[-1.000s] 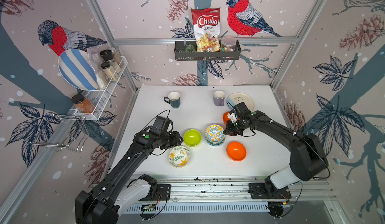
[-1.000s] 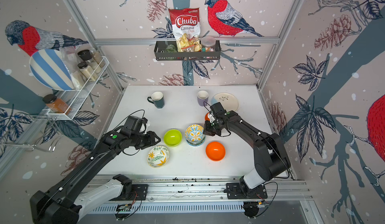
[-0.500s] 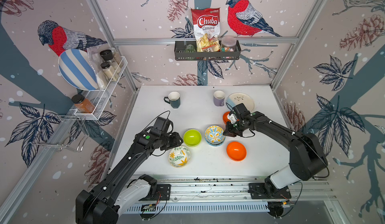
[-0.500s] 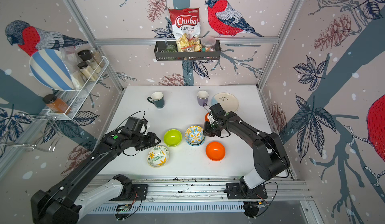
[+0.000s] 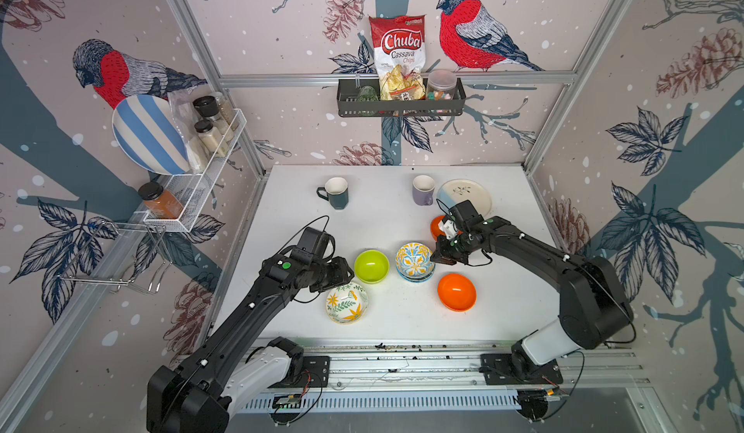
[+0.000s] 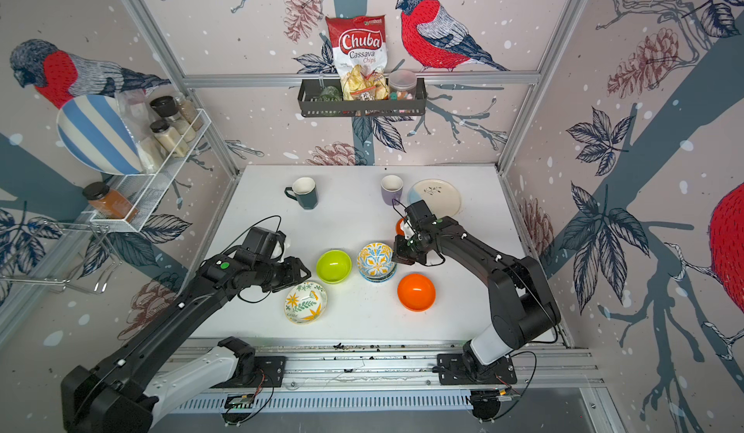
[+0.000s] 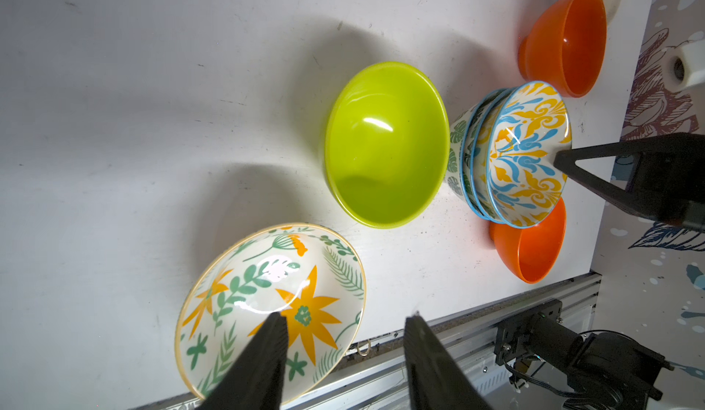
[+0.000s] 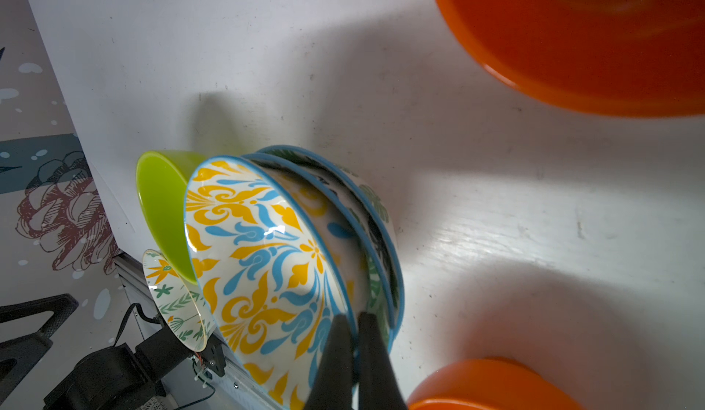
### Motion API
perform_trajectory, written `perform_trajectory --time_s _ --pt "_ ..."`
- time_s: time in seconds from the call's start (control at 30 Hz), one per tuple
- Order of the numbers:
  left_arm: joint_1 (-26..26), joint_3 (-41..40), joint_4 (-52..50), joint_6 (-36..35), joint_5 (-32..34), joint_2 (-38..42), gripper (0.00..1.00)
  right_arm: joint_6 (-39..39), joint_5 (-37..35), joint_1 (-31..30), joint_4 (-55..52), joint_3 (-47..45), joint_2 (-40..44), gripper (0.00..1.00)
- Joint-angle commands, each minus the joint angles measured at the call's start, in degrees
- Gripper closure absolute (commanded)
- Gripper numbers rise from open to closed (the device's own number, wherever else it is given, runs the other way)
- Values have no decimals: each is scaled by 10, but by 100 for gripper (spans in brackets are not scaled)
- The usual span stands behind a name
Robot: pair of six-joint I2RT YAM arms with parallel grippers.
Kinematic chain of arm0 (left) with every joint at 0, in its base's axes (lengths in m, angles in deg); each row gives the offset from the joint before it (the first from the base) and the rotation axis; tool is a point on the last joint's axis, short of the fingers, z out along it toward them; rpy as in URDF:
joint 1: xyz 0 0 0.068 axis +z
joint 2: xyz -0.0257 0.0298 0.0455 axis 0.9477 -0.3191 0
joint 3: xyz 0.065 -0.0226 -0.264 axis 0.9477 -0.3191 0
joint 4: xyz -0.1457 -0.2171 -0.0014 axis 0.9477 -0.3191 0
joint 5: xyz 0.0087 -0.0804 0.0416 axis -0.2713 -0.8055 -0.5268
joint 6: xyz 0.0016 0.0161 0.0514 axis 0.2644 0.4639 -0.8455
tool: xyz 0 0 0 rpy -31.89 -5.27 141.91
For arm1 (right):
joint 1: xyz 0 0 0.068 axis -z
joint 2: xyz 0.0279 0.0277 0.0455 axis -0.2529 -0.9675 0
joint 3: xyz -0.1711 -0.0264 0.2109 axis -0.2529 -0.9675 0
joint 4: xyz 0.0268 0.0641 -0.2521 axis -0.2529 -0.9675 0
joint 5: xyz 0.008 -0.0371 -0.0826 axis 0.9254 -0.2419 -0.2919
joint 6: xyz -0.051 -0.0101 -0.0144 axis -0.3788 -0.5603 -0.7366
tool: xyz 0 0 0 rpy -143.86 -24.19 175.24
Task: Stack the bowls
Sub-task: Place the bowl on the bowl.
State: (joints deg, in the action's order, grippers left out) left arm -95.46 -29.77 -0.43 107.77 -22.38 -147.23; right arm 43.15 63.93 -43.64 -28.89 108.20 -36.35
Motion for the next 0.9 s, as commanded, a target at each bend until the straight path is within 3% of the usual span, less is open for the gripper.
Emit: perform_trajectory --time_s 0.0,0.73,0.87 --pt "2 -1 14 -2 1 3 48 -5 4 -1 18 -2 -1 100" --pt "2 -7 11 -5 3 3 47 -11 -2 -4 16 -6 -3 100" --pt "2 -4 11 -6 2 3 46 -15 -4 -8 10 -3 -4 93"
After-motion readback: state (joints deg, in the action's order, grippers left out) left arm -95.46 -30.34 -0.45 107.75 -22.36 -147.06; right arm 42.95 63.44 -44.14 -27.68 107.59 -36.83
